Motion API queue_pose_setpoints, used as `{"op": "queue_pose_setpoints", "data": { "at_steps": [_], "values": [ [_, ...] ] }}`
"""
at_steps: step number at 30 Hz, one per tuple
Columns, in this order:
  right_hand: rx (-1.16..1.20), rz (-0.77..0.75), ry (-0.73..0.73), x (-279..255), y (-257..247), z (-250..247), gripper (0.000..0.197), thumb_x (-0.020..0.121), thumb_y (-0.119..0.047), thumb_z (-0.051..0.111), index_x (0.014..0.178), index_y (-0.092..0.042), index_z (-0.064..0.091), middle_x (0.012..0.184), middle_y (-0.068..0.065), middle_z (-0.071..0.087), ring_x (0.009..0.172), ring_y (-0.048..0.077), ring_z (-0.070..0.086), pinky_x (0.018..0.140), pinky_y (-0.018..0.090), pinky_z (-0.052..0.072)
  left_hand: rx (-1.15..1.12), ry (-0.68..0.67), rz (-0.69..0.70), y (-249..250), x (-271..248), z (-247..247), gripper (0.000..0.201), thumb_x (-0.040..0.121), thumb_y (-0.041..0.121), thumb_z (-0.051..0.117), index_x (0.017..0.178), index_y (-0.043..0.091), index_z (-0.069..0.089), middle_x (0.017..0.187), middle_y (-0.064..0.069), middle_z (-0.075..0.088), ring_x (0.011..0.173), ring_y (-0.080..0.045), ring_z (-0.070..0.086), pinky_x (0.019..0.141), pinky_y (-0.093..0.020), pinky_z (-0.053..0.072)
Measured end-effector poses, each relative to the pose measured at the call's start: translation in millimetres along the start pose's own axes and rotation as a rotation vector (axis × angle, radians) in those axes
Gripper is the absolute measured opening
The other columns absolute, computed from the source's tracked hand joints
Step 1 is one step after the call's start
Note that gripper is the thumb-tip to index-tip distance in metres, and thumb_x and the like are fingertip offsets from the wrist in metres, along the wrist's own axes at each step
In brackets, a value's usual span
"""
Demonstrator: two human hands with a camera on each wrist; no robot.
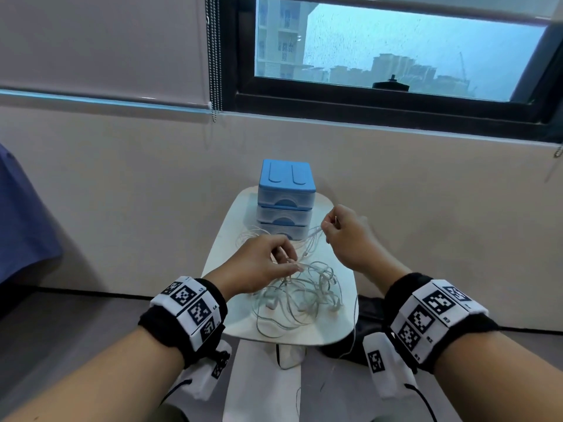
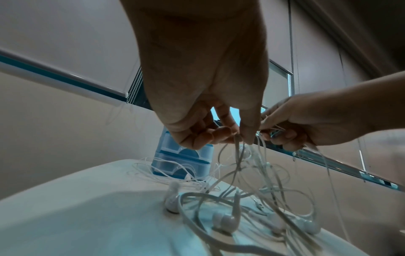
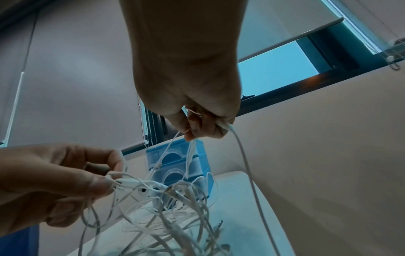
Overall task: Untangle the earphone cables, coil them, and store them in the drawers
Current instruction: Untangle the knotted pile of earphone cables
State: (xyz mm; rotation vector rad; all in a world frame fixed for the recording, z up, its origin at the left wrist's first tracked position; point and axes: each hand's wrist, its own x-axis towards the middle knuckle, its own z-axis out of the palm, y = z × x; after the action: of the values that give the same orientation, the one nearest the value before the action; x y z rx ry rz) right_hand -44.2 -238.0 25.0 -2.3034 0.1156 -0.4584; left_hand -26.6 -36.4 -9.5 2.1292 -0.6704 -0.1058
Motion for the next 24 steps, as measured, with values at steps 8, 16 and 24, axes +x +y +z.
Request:
{"op": "queue_pose_setpoints", "data": {
  "at_steps": [8, 16, 24],
  "values": [
    [-0.041, 0.045, 0.065, -5.0, 6.8, -0.9, 0.015, 0.101, -0.021, 0.051, 0.092, -0.013, 0.059, 0.087, 0.003, 0.067, 0.081, 0.025, 0.059, 0.062, 0.03, 0.04, 0.059, -0.043, -0.024, -5.9, -1.6, -2.9, 0.012, 0.083, 0.029, 0.084, 0.081, 0.029, 0.071, 0.086, 0.004, 0.063, 0.058, 0.0, 0.048, 0.059, -0.025, 0.045],
    [0.009, -0.054, -0.016, -9.7, -7.6, 10.4, 0.014, 0.099, -0.019, 0.058, 0.088, -0.01, 0.061, 0.083, 0.005, 0.065, 0.068, 0.016, 0.05, 0.056, 0.026, 0.039, 0.034, -0.017, 0.036, -3.6, 0.5, 2.1, 0.01, 0.088, 0.024, 0.08, 0.083, 0.024, 0.071, 0.091, 0.009, 0.071, 0.065, 0.0, 0.06, 0.065, -0.015, 0.045],
    [0.237, -0.052, 0.023, -9.6, -20.1, 8.6, 0.016, 0.103, -0.015, 0.054, 0.089, -0.01, 0.06, 0.077, 0.003, 0.066, 0.062, 0.007, 0.045, 0.052, 0.012, 0.035, 0.031, -0.031, 0.05, -6.9, -0.9, 5.0, 0.011, 0.086, 0.024, 0.082, 0.082, 0.027, 0.072, 0.1, 0.01, 0.071, 0.07, -0.014, 0.066, 0.073, -0.033, 0.056]
  ]
}}
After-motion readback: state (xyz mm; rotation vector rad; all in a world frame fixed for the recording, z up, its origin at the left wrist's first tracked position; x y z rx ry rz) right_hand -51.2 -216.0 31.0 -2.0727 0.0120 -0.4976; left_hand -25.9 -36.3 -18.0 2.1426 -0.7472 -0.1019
